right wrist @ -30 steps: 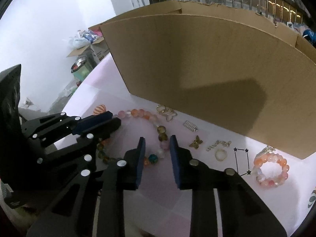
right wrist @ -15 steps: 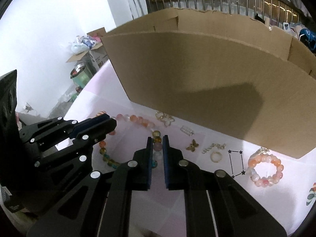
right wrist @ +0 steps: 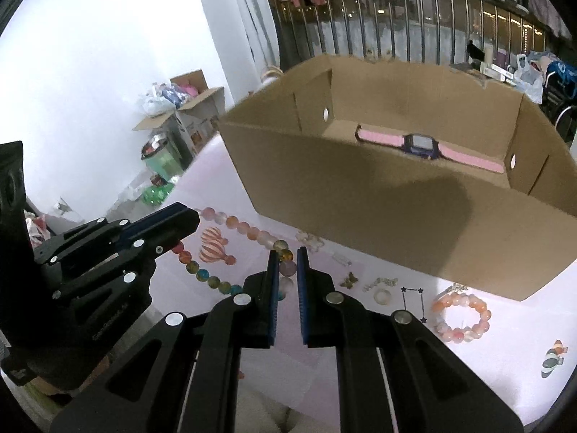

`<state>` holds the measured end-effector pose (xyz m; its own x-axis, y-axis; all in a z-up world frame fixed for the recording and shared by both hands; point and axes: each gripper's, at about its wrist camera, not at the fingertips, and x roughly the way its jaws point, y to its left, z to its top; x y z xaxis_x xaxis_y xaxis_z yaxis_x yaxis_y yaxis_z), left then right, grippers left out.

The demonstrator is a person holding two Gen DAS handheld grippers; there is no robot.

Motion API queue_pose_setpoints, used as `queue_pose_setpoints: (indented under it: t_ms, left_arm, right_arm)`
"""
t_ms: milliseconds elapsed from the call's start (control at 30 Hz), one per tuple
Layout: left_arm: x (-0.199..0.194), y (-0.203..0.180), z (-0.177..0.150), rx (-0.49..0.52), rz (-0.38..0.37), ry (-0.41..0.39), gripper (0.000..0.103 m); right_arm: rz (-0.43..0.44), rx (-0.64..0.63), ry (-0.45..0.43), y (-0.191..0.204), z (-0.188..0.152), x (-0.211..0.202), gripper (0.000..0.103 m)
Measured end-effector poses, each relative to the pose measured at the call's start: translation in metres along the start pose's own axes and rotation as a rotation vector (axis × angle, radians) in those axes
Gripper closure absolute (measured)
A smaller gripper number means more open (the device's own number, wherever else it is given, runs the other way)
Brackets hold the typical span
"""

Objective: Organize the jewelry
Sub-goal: 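Grasp the multicolour bead bracelet with the right gripper and lift, then carry the bead bracelet over the box and lower it inside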

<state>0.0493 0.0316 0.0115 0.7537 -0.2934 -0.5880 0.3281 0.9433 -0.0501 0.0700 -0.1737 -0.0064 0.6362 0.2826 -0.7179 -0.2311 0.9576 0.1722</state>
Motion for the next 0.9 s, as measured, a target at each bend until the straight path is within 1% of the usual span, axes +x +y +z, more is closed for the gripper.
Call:
queue_pose_setpoints:
  t_ms: [167, 433, 667, 900]
  left_arm:
    - [-0.023, -0.006, 0.007, 0.009, 0.002, -0.061, 0.095]
    - [-0.053, -0.019, 0.019, 0.034, -0.006, -0.147, 0.095]
    - [-0.068, -0.021, 0.025, 0.043, -0.008, -0.189, 0.095]
    - [-0.074, -0.017, 0.029, 0.043, -0.006, -0.211, 0.095]
  right_arm:
    - [-0.011, -0.022, -0.051, 0.01, 0.002, -0.022, 0.093]
    - [-0.027, -0.033, -0.114, 0.014, 0.006, -0.051, 0.093]
    - [-0.04, -0.05, -0.15, 0.021, 0.009, -0.065, 0.093]
    - [-0.047, -0.064, -0.165, 0.026, 0.014, -0.07, 0.093]
